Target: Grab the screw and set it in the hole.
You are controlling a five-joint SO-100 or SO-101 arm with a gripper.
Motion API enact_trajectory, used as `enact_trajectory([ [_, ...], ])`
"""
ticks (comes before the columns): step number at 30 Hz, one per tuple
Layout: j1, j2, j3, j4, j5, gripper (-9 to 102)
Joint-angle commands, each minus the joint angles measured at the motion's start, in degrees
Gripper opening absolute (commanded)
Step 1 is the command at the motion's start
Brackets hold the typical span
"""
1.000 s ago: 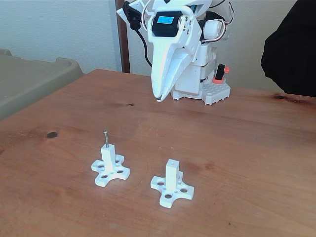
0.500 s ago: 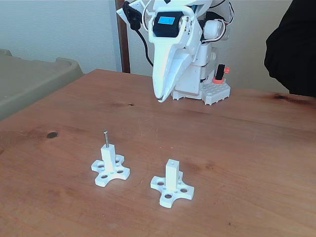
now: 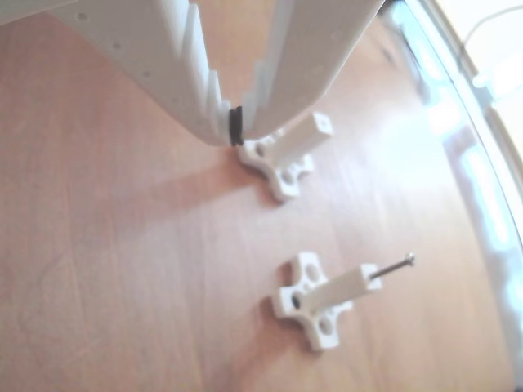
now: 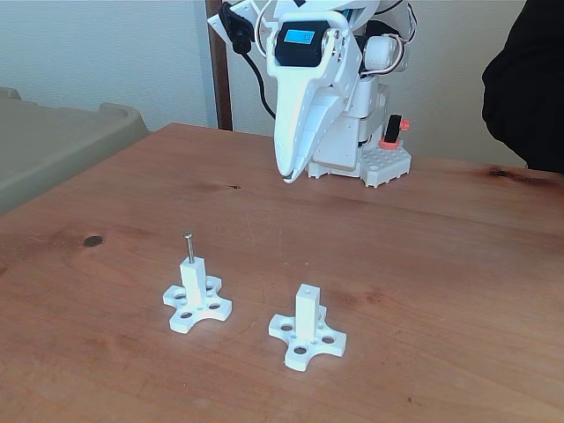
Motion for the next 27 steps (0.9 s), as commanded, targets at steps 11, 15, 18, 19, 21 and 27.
enact_trajectory([
  [11,-0.8,1.1,1.1,3.1,-1.1,-4],
  [15,-0.9,1.1,1.1,3.0,-1.1,-4],
  [18,-0.4,1.1,1.1,3.0,-0.3,-4],
  [19,-0.4,1.1,1.1,3.0,-0.3,-4],
  [21,-0.4,0.7,1.1,2.8,-0.2,-4],
  [27,1.2,-6.4,-4.6,0.9,-2.5,-4],
])
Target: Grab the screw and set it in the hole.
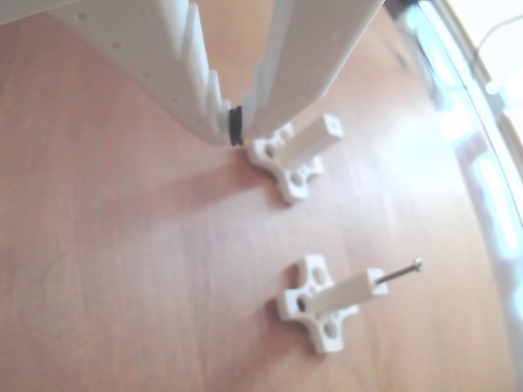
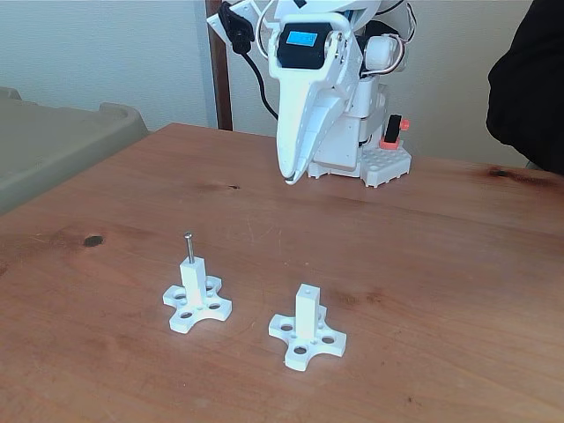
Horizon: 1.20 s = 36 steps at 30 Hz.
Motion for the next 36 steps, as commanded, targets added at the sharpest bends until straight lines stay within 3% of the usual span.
enact_trajectory([
  [1,1.2,-7.4,-6.1,0.6,-0.4,-4],
  [19,2.5,-49.3,-42.8,1.7,2.9,-4],
  [36,6.2,-74.4,-68.5,4.0,5.6,-1],
])
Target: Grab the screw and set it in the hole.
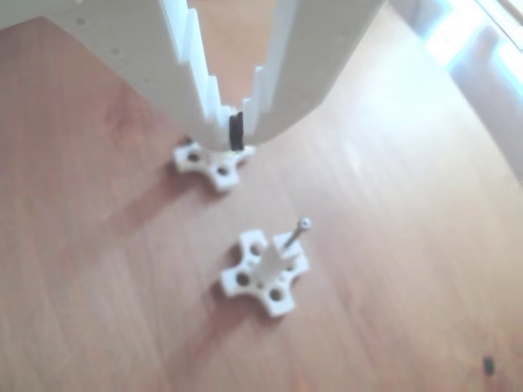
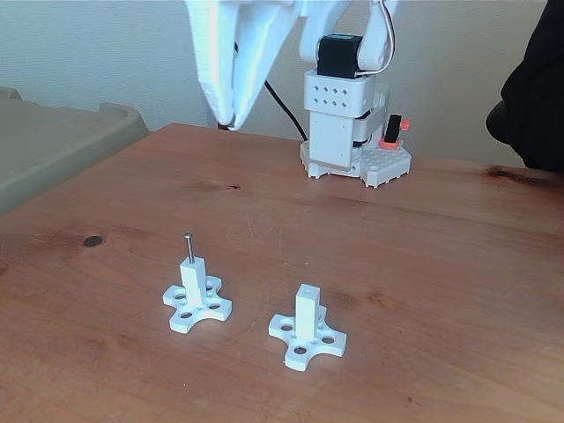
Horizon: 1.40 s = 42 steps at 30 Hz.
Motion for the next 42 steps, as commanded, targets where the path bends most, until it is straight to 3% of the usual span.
enact_trajectory([
  [1,0.7,-3.8,-9.7,0.0,0.4,-1],
  [19,-0.1,-20.2,-22.6,6.5,1.1,5],
  [42,-1.8,-30.0,-25.7,6.1,1.5,7],
])
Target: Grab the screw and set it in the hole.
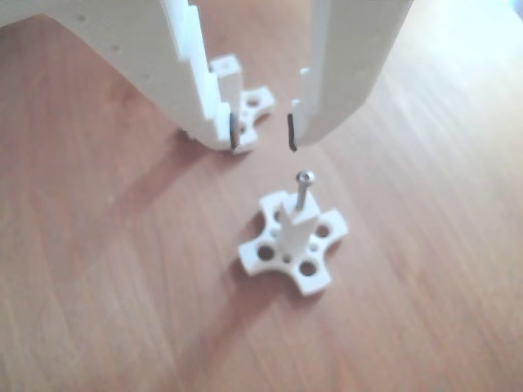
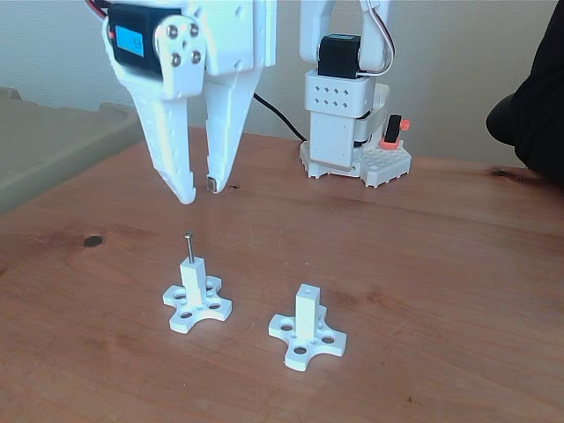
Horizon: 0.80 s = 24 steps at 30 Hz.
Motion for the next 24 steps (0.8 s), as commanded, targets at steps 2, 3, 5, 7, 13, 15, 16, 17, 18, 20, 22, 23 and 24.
enact_trajectory([
  [2,-0.3,0.8,-5.0,-1.2,0.3,7],
  [3,-0.2,0.7,-5.0,-1.4,0.3,8],
  [5,-0.1,0.4,-5.0,-1.9,0.2,8],
  [7,0.0,0.0,-5.0,-2.3,0.2,9],
  [13,0.5,-1.0,-5.5,-3.0,0.0,10],
  [15,0.9,-1.1,-5.5,-3.5,0.0,10],
  [16,1.1,-1.1,-5.5,-3.9,0.0,10],
  [17,1.1,-1.2,-5.5,-4.0,0.0,10],
  [18,1.1,-1.3,-5.5,-4.0,0.0,10],
  [20,1.2,-1.6,-5.7,-4.1,0.0,10],
  [22,1.3,-1.9,-5.7,-4.4,0.0,10],
  [23,1.3,-1.9,-5.7,-4.4,-0.1,10],
  [24,1.3,-2.0,-5.7,-4.4,-0.3,10],
])
